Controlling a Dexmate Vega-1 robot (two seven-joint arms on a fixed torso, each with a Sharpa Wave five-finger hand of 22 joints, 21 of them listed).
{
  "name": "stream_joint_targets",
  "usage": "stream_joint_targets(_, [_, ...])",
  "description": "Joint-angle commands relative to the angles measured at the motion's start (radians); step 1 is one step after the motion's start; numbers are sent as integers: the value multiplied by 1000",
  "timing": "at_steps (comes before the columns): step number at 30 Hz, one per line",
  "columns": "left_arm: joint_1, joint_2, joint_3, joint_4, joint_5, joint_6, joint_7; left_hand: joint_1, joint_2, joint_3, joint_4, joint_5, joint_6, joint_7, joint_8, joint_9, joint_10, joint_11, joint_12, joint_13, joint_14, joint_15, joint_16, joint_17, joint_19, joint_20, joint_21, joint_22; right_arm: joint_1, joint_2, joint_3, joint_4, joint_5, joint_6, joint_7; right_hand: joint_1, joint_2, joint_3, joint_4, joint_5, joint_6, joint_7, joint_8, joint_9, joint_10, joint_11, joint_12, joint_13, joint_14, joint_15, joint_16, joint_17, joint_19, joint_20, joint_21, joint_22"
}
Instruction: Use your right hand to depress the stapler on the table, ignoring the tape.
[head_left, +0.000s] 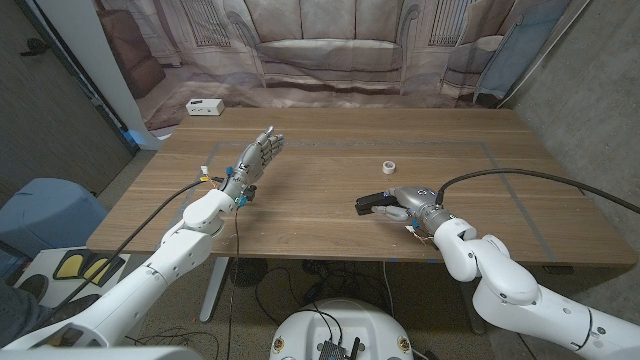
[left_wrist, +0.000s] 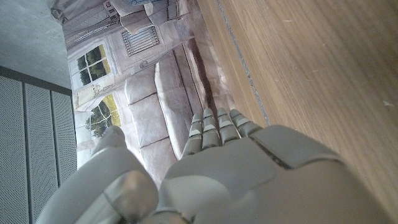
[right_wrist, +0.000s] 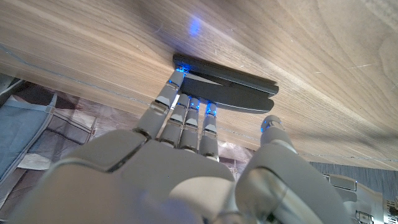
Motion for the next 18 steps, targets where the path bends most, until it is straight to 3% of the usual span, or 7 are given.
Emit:
stream_joint_targets(1, [-6,-4,2,10,-2,-2,-4,0,3,3,-5,0,11,-2,2,4,7,-3,-1,0,6,-1,2,5,1,8,4,6,19,12,-12,4,-9,-23,36,-11,-1,9,4,-3,22,4,7,3,24,3,7,5,23,-1,8,4,21,0,10,1])
stream_joint_targets(18, [-12,-7,11,2,8,13,6,-2,4,2,-7,0,11,-2,2,4,7,-1,-2,0,5,-1,2,5,-1,9,4,6,15,8,-7,12,32,-38,37,-15,-3,13,4,-3,53,5,12,3,56,12,12,5,48,0,10,2,46,-3,13,2])
